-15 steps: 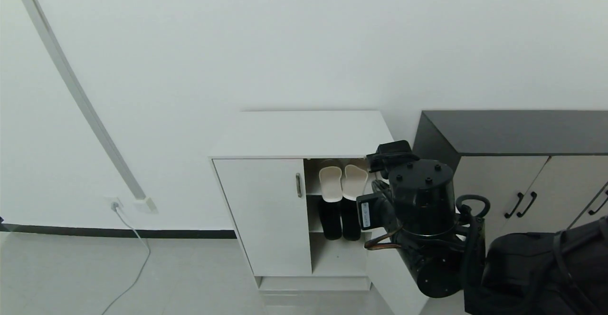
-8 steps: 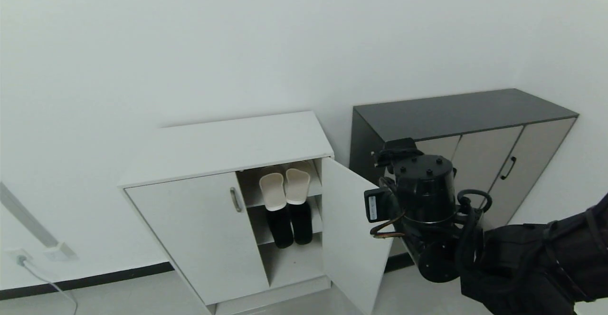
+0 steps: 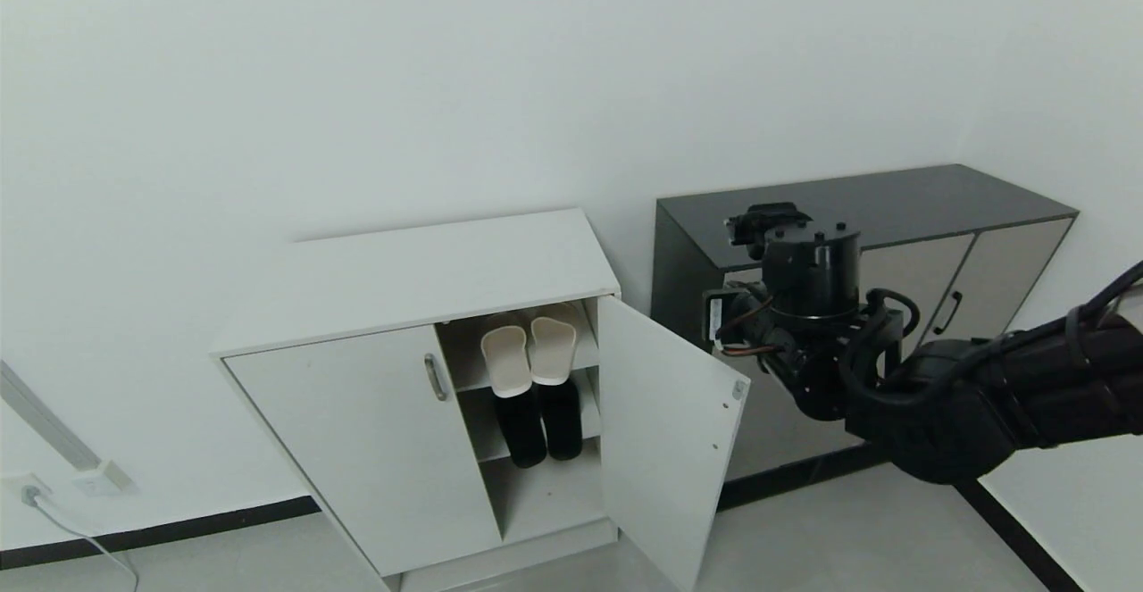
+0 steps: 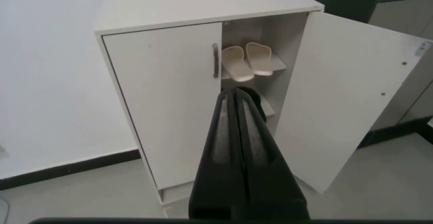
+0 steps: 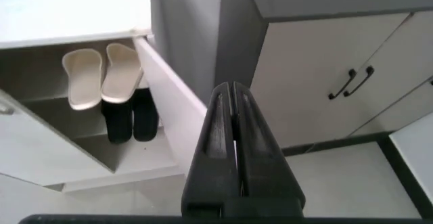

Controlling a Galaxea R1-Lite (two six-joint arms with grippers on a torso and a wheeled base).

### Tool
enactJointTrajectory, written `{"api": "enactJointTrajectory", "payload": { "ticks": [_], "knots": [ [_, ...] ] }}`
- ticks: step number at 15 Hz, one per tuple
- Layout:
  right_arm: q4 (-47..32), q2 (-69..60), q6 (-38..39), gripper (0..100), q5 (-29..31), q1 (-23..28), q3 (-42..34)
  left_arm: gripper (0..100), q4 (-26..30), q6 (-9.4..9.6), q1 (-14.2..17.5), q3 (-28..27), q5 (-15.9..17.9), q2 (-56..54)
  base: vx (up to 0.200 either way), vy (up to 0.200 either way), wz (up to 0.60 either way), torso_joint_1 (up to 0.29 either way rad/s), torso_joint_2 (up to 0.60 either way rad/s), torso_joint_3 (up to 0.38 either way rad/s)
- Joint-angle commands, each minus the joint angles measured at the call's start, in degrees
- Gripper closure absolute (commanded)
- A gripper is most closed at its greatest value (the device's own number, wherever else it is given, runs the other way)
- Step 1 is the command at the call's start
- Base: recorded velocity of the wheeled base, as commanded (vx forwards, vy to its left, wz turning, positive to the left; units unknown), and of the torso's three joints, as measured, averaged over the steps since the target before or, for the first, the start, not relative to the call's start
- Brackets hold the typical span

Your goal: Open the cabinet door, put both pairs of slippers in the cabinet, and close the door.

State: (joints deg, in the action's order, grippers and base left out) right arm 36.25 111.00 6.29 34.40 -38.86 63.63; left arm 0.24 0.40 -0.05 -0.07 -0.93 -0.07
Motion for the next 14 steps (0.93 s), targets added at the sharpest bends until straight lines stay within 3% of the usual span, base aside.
{"api": "enactJointTrajectory", "payload": {
  "ticks": [1,3,5,14],
  "knots": [
    [-4.1,2.5,1.5,100,-1.8,3.4,6.4,100,0.0,0.04,0.0,0.0,0.0,0.1,-0.200,0.000,0.00,0.002,0.00,0.002],
    [-6.8,3.1,2.4,100,-2.8,4.5,8.8,100,0.0,0.04,0.0,0.0,0.0,0.1,-0.200,0.000,0.00,0.007,0.01,-0.005],
    [-10.4,6.9,3.1,100,-3.9,6.2,14.1,100,0.0,0.04,0.0,0.0,0.1,0.1,0.000,0.000,0.00,0.000,0.00,0.000],
    [-11.0,19.6,6.2,100,-10.7,11.4,23.3,100,0.0,0.13,0.0,0.0,0.1,0.1,0.000,0.000,0.00,0.000,0.00,0.000]
  ]
}}
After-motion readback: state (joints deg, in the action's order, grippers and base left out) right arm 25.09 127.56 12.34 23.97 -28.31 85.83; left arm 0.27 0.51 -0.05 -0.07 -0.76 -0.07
